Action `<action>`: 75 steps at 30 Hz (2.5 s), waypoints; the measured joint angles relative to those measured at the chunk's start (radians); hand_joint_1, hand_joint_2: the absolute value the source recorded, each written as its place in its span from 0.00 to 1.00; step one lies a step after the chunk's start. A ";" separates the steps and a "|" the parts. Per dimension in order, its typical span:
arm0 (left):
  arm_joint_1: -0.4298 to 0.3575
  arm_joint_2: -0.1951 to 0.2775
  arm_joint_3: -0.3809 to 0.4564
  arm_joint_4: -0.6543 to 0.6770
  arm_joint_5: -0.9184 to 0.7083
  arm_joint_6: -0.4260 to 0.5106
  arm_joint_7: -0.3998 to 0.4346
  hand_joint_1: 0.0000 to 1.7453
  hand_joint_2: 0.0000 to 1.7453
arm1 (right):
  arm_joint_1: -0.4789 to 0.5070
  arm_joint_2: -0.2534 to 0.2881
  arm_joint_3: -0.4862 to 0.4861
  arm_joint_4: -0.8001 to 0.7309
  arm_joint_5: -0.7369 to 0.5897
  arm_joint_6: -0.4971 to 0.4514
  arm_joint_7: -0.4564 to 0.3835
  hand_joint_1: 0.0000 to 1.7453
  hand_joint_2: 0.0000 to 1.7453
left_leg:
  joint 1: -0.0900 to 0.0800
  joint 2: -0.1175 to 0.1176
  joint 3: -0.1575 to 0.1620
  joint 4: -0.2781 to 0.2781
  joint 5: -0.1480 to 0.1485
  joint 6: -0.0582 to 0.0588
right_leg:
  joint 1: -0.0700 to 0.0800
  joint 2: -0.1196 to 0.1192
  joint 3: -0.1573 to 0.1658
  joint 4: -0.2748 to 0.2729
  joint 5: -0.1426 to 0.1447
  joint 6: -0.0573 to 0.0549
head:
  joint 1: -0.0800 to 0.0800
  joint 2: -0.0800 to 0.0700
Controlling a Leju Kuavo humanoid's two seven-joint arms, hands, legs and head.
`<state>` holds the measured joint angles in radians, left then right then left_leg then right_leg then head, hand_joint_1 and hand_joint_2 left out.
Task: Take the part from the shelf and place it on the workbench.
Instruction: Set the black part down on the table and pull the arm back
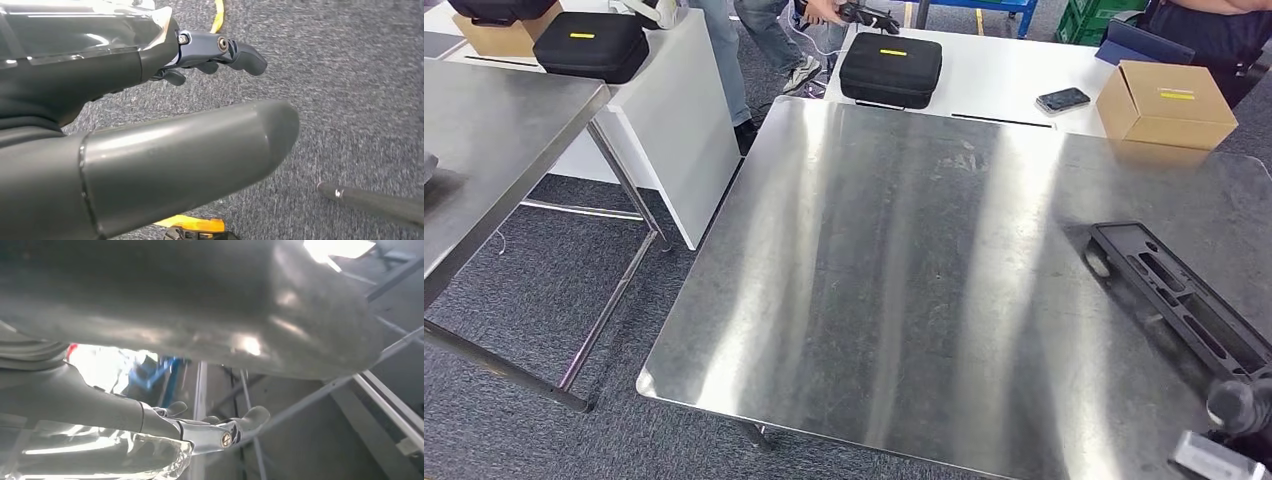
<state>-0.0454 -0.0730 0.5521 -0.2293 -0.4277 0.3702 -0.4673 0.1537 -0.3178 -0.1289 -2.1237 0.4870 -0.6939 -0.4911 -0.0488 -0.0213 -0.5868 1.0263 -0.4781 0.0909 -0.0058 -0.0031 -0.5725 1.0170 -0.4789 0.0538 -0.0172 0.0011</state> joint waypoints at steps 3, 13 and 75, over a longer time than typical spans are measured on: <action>0.006 -0.002 0.011 0.000 0.006 0.006 0.000 0.00 0.00 | 0.055 0.042 0.021 -0.047 -0.059 0.000 -0.052 0.00 0.00 | 0.000 0.000 0.000 0.000 0.000 0.000 | 0.000 0.000 0.000 0.000 0.000 0.000 | 0.000 0.000; 0.011 -0.006 0.029 0.000 0.008 0.011 0.011 0.00 0.00 | 0.137 0.112 0.045 -0.118 -0.103 0.000 -0.109 0.00 0.00 | -0.002 0.000 0.001 0.000 -0.001 -0.001 | -0.002 0.000 0.001 -0.002 0.001 0.000 | 0.000 0.000; 0.014 -0.012 0.075 0.000 0.015 0.021 0.033 0.00 0.00 | 0.088 0.126 0.060 -0.064 -0.194 -0.001 -0.136 0.00 0.00 | 0.043 0.014 -0.088 0.173 -0.105 -0.065 | -0.014 -0.012 0.096 -0.072 -0.016 -0.040 | 0.000 0.000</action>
<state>-0.0312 -0.0851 0.6267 -0.2296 -0.4131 0.3914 -0.4341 0.2420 -0.1920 -0.0690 -2.1875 0.2933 -0.6946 -0.6275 -0.0058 -0.0074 -0.6749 1.1990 -0.5831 0.0258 -0.0195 -0.0155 -0.4765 0.9445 -0.4951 0.0142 -0.0169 0.0011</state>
